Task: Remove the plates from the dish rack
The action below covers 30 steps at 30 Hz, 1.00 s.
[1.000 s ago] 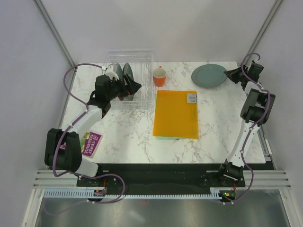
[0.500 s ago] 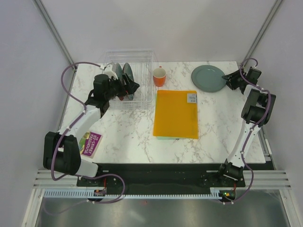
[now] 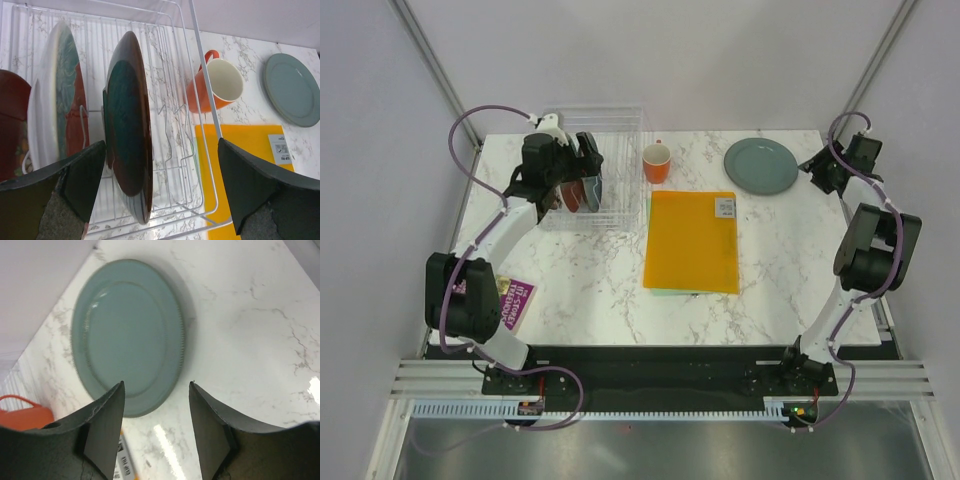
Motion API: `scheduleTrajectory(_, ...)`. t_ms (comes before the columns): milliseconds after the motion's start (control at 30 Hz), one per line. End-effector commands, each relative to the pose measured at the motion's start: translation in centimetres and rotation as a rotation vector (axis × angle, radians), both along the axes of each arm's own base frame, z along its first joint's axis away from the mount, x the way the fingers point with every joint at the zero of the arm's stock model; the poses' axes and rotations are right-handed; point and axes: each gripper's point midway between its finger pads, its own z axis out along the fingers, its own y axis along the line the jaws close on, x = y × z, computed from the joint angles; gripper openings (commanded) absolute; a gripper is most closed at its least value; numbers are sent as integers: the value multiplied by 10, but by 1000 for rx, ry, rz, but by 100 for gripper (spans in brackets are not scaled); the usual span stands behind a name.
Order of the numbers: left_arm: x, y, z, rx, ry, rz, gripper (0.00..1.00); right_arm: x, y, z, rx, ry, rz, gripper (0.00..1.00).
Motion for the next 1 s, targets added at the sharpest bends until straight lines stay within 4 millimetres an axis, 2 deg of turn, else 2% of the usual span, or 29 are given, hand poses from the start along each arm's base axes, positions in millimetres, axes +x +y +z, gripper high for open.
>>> scheduleTrajectory(0, 22, 16, -3, 78, -17, 47, 99, -8, 19, 62, -118, -88, 48, 62)
scheduleTrajectory(33, 23, 16, -3, 76, -18, 54, 99, -11, 22, 74, -133, -107, 52, 62)
scheduleTrajectory(67, 24, 16, -3, 79, -18, 58, 98, -13, 26, 78, -141, -111, 57, 62)
scheduleTrajectory(100, 28, 16, -8, 84, -7, 61, 91, -17, 32, 79, -146, -103, 68, 62)
scheduleTrajectory(133, 30, 16, -9, 99, -4, 56, 87, -20, 36, 90, -154, -124, 76, 62)
scheduleTrajectory(167, 31, 20, -17, 126, 21, 81, 68, -23, 40, 94, -159, -128, 83, 62)
scheduleTrajectory(200, 38, 22, -17, 138, 21, 93, 61, -27, 48, 93, -161, -123, 98, 61)
scheduleTrajectory(233, 39, 26, -26, 167, 50, 119, 55, -31, 52, 105, -176, -146, 104, 62)
scheduleTrajectory(267, 40, 28, -28, 181, 61, 131, 39, -35, 56, 109, -186, -151, 106, 62)
scheduleTrajectory(300, 43, 27, -33, 200, 75, 140, 30, -39, 64, 107, -187, -148, 119, 63)
scheduleTrajectory(333, 43, 28, -33, 234, 72, 163, 25, -44, 68, 118, -199, -170, 126, 64)
scheduleTrajectory(400, 45, 22, -33, 281, 72, 161, 8, -50, 74, 121, -209, -173, 133, 65)
scheduleTrajectory(433, 45, 18, -37, 334, 78, 172, 2, -54, 76, 128, -216, -186, 132, 65)
scheduleTrajectory(500, 44, 15, -34, 382, 71, 190, 2, -60, 77, 131, -225, -189, 133, 65)
scheduleTrajectory(633, 36, -8, -22, 478, 27, 179, 2, -68, 83, 131, -245, -175, 152, 65)
scheduleTrajectory(700, 35, -10, -14, 525, 8, 210, 2, -74, 85, 133, -251, -172, 160, 65)
scheduleTrajectory(733, 32, -19, -13, 557, 1, 195, 2, -75, 86, 136, -252, -178, 160, 65)
scheduleTrajectory(933, 32, -22, -30, 677, 38, 220, 2, -89, 93, 148, -254, -202, 184, 67)
scheduleTrajectory(967, 31, -22, -35, 680, 48, 217, 6, -91, 93, 147, -253, -201, 184, 67)
